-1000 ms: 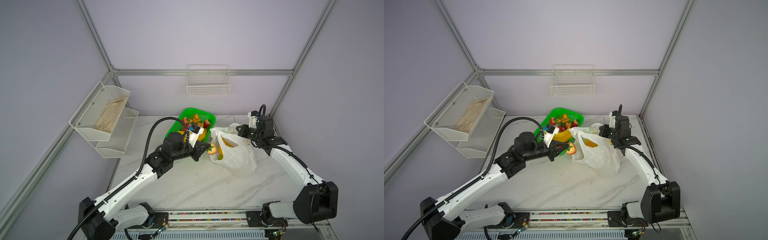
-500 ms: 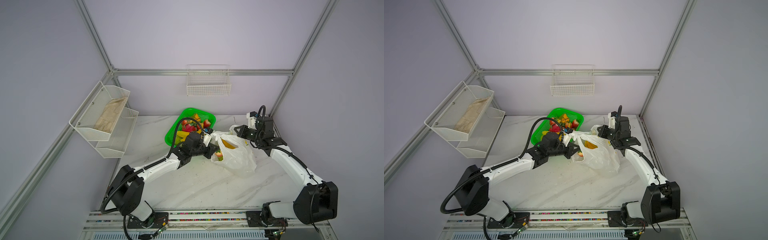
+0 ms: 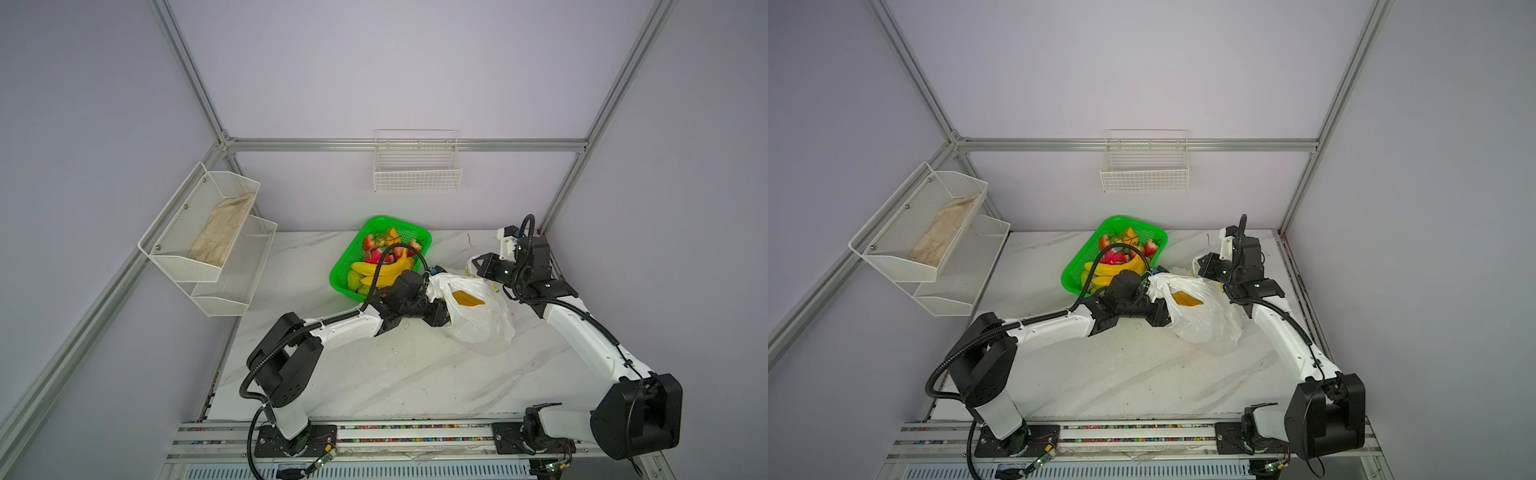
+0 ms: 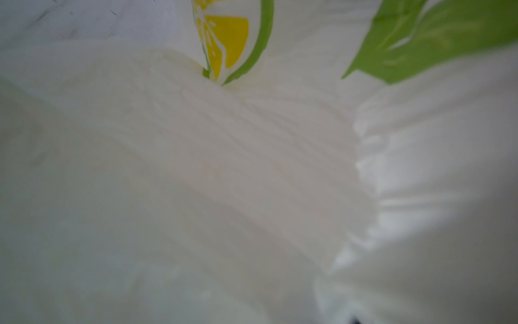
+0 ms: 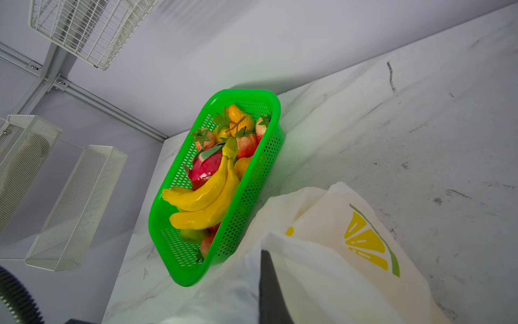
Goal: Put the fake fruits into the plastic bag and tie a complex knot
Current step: 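Open the left gripper to release the apple inside the bag, then withdraw the left gripper back over the green basket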
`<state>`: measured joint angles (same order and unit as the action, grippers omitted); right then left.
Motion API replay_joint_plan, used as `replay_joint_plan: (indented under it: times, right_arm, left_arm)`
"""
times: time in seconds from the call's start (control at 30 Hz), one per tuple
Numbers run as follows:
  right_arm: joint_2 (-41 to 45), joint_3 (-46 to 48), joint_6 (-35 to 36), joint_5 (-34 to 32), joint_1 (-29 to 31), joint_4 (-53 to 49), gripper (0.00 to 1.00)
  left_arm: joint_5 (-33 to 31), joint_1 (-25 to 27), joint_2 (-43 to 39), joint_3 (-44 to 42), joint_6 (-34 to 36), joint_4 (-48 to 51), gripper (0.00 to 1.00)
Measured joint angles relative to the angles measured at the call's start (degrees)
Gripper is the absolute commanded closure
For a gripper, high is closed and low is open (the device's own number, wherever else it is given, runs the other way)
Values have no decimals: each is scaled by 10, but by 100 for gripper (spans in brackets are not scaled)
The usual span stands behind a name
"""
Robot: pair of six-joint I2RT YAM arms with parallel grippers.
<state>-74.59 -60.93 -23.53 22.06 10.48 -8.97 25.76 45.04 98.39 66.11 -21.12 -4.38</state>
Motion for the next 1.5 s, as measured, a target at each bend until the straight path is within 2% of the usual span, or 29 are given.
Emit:
replay_joint_plan:
  times: [0.3,0.53,0.67,0.8,0.97,1.13,1.3,1.5]
  right_arm:
    - [0,1,5,-24,0,-7,100]
    - [-6,1,12,-32,0,-7,100]
    - [-16,1,16,-35,0,-7,100]
    - [-17,0,19,-38,0,-7,100]
    - [-18,0,22,-38,0,-6,100]
    - [-19,0,28,-36,0,-6,100]
    - [-19,0,29,-33,0,-2,100]
    - [-26,-1,32,-29,0,4,100]
  left_arm:
    - [11,-51,-153,-34,42,34,30]
    - [45,-121,-262,-98,48,59,29]
    - [13,-148,-311,-138,39,65,27]
    - [-51,-177,-328,-146,26,68,26]
    - [-149,-226,-267,-125,22,81,26]
    - [-215,-254,-133,-38,37,107,27]
    - [-256,-266,-24,59,73,119,38]
    - [-289,-266,103,205,127,137,39]
